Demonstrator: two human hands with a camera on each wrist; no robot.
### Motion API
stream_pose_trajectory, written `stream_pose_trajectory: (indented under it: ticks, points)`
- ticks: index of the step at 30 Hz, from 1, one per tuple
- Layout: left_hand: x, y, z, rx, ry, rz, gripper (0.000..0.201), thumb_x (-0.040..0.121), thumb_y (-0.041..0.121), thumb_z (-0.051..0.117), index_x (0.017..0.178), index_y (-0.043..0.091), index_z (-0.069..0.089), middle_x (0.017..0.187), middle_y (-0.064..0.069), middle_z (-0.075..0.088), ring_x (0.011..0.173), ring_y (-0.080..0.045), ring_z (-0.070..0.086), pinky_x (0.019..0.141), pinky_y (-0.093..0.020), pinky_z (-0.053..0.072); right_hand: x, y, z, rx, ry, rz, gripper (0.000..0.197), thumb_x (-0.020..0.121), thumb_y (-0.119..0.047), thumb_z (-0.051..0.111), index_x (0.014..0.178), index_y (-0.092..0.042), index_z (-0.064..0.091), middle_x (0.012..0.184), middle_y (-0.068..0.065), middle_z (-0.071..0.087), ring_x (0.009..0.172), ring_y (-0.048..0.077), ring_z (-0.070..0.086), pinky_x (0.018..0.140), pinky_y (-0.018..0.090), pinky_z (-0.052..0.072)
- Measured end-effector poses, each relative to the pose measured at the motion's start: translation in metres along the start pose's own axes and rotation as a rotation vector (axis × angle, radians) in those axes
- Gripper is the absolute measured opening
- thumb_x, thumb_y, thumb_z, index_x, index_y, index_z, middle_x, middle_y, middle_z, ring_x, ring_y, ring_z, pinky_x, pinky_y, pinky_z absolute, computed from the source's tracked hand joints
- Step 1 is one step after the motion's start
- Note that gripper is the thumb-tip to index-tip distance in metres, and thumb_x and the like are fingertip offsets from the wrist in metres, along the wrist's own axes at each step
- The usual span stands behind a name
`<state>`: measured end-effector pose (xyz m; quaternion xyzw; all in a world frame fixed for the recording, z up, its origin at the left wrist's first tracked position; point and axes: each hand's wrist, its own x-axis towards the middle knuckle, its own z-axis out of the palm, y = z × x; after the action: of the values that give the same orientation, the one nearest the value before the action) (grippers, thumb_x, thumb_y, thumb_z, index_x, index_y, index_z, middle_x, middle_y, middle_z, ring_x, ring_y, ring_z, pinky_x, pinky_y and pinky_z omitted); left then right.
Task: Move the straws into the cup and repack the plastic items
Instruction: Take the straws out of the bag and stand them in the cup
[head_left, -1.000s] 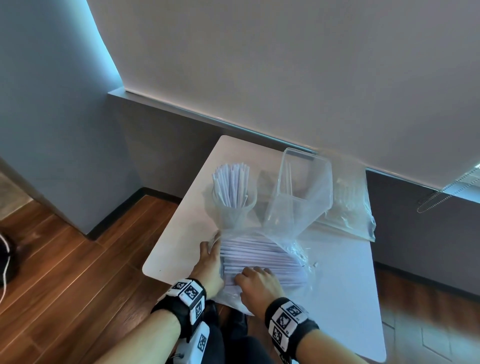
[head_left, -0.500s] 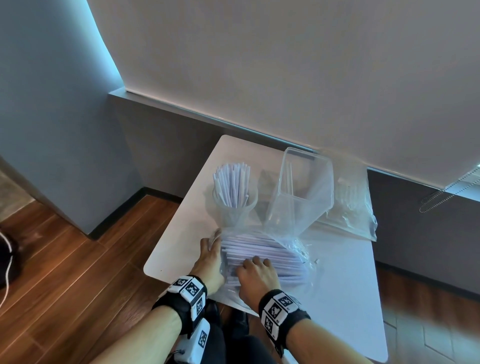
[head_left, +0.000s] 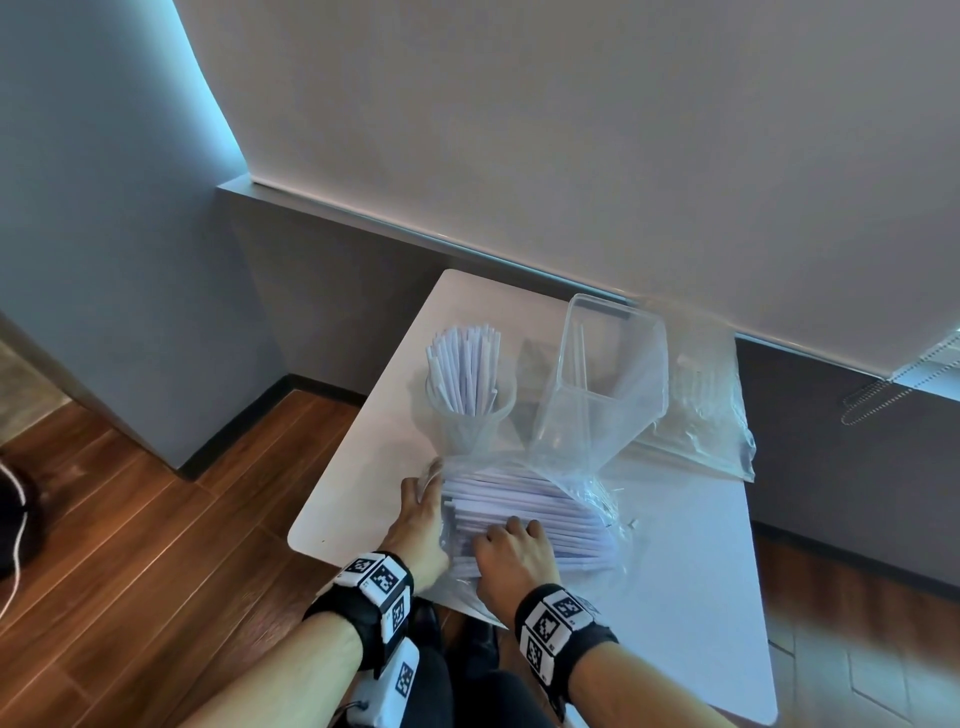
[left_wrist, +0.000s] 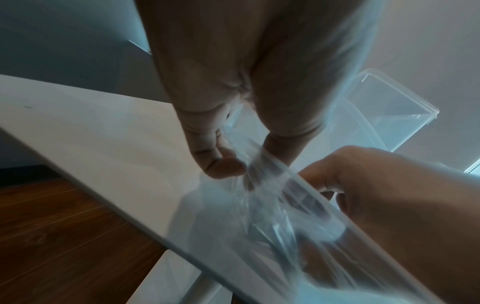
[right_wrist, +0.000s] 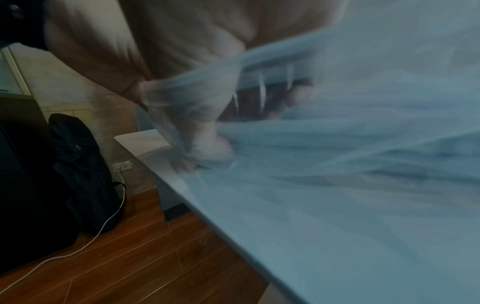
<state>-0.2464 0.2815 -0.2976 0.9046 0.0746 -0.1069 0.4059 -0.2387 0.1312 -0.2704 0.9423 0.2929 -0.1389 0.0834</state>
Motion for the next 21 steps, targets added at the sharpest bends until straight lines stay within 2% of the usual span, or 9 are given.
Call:
stream_pose_trajectory:
  ticks: [4, 7, 9, 13, 18, 19, 21]
  points:
    - [-0.002, 0.004, -0.002, 0.004, -0.005, -0.009, 0.115, 0.071, -0.007, 0.066, 0.154, 0.026, -0.006, 0.145, -0.004, 0.015, 0.126, -0.028, 0.045, 0.105, -0.033, 0.043, 0.001, 0.001, 0.001, -0.036, 0.032, -0.025, 0.02, 0.081, -0.013, 0.059, 0.097, -0.012, 0.069, 0.099, 0.009, 0.068, 0.099, 0.033, 0.057, 0.088, 0.044, 0.042]
    - [0.0, 0.005, -0.002, 0.011, -0.006, -0.003, 0.116, 0.071, -0.008, 0.067, 0.154, 0.025, -0.006, 0.146, -0.005, 0.014, 0.127, -0.028, 0.043, 0.106, -0.034, 0.042, 0.0, 0.0, 0.003, -0.032, 0.017, -0.041, 0.02, 0.084, -0.011, 0.055, 0.101, -0.013, 0.066, 0.099, 0.009, 0.069, 0.1, 0.031, 0.058, 0.093, 0.043, 0.039]
    - [0.0, 0.005, -0.002, 0.011, -0.002, -0.002, 0.114, 0.071, -0.006, 0.068, 0.154, 0.024, -0.004, 0.147, -0.005, 0.014, 0.128, -0.028, 0.043, 0.106, -0.034, 0.041, -0.001, 0.003, 0.003, -0.011, 0.03, -0.064, 0.02, 0.086, -0.016, 0.054, 0.103, -0.014, 0.063, 0.1, 0.009, 0.07, 0.101, 0.03, 0.06, 0.095, 0.044, 0.037]
    - [-0.001, 0.005, -0.005, 0.003, 0.003, 0.008, 0.11, 0.07, -0.007, 0.065, 0.155, 0.024, 0.002, 0.149, -0.005, 0.015, 0.131, -0.026, 0.039, 0.105, -0.027, 0.037, -0.003, 0.014, -0.001, 0.101, 0.072, -0.097, 0.032, 0.082, -0.031, 0.046, 0.108, -0.018, 0.061, 0.103, 0.005, 0.07, 0.099, 0.029, 0.061, 0.096, 0.041, 0.034]
    - [-0.004, 0.011, -0.01, -0.012, -0.021, -0.017, 0.108, 0.076, -0.004, 0.068, 0.154, 0.025, -0.001, 0.146, -0.007, 0.014, 0.13, -0.027, 0.041, 0.104, -0.027, 0.037, -0.006, 0.036, -0.01, 0.268, 0.079, -0.069, 0.026, 0.088, -0.027, 0.05, 0.112, -0.023, 0.06, 0.099, 0.002, 0.071, 0.094, 0.028, 0.064, 0.095, 0.034, 0.036]
    - [-0.005, 0.012, -0.01, -0.014, -0.029, -0.015, 0.106, 0.078, -0.003, 0.068, 0.154, 0.025, -0.001, 0.147, -0.007, 0.014, 0.131, -0.028, 0.04, 0.105, -0.028, 0.036, -0.007, 0.04, -0.015, 0.287, 0.097, -0.063, 0.024, 0.089, -0.03, 0.049, 0.109, -0.023, 0.062, 0.097, 0.002, 0.071, 0.093, 0.028, 0.063, 0.094, 0.034, 0.038]
    - [-0.005, 0.013, -0.011, -0.026, -0.042, -0.027, 0.107, 0.078, -0.003, 0.068, 0.155, 0.024, -0.002, 0.148, -0.006, 0.013, 0.132, -0.028, 0.039, 0.106, -0.028, 0.035, -0.01, 0.046, -0.03, 0.351, 0.171, -0.063, 0.025, 0.093, -0.04, 0.045, 0.094, -0.023, 0.064, 0.09, 0.001, 0.069, 0.09, 0.028, 0.062, 0.087, 0.035, 0.041]
